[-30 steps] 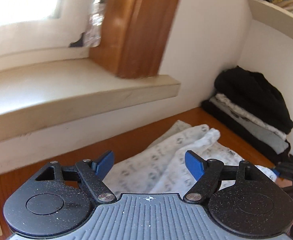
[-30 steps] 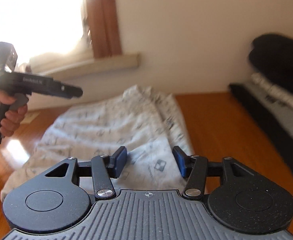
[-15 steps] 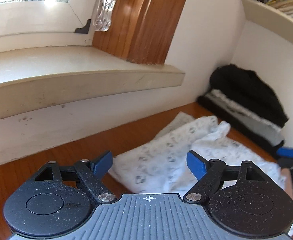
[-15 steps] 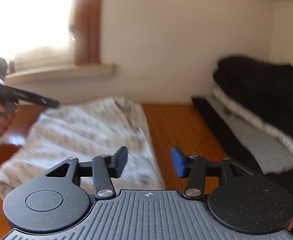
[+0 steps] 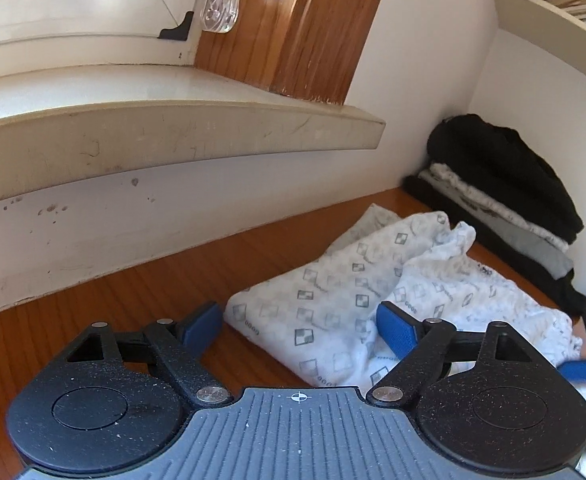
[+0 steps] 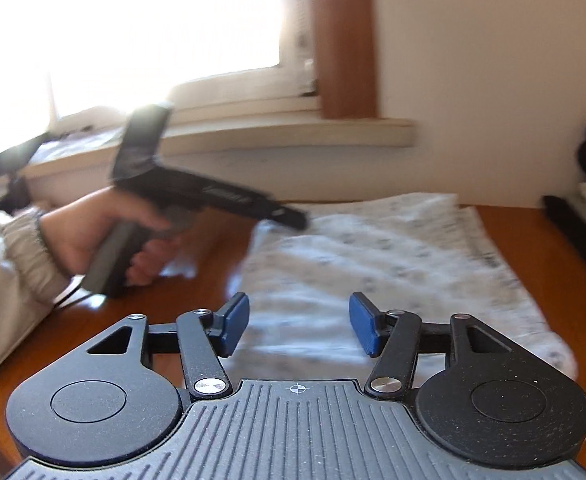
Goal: Fold clothes
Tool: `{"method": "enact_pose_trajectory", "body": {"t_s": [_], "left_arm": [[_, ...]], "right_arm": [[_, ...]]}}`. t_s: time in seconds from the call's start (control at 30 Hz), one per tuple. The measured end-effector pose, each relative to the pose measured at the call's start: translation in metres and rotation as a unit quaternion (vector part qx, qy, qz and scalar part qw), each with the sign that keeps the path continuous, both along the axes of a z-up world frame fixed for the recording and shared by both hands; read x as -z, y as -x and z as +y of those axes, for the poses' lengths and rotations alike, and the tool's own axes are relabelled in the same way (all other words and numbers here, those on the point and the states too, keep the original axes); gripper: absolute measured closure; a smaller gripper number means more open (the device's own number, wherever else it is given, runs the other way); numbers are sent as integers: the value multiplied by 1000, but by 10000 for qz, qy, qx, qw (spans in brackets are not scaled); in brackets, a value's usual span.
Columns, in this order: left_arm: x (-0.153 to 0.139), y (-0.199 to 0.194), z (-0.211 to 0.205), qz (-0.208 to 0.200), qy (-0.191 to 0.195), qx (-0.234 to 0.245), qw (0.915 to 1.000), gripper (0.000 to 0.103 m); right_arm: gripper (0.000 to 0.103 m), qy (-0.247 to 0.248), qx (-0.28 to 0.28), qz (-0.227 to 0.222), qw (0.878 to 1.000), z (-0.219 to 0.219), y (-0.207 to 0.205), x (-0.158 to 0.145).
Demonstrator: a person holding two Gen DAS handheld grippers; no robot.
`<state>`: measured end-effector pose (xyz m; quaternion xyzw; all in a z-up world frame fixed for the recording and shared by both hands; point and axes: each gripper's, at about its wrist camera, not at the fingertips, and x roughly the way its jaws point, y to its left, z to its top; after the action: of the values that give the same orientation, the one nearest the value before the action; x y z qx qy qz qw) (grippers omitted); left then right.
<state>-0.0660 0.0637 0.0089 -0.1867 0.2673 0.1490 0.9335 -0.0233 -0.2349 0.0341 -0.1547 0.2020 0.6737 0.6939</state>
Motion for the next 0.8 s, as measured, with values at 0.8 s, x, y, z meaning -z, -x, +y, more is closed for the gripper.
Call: {"method": "enact_pose_trajectory", "body": {"t_s": [0.8], "left_arm": [[-5,0,-10,-78,-163,101,9998,13]], "right_arm": [[45,671,1092,-2062,9701,-70,-46,11]]}}
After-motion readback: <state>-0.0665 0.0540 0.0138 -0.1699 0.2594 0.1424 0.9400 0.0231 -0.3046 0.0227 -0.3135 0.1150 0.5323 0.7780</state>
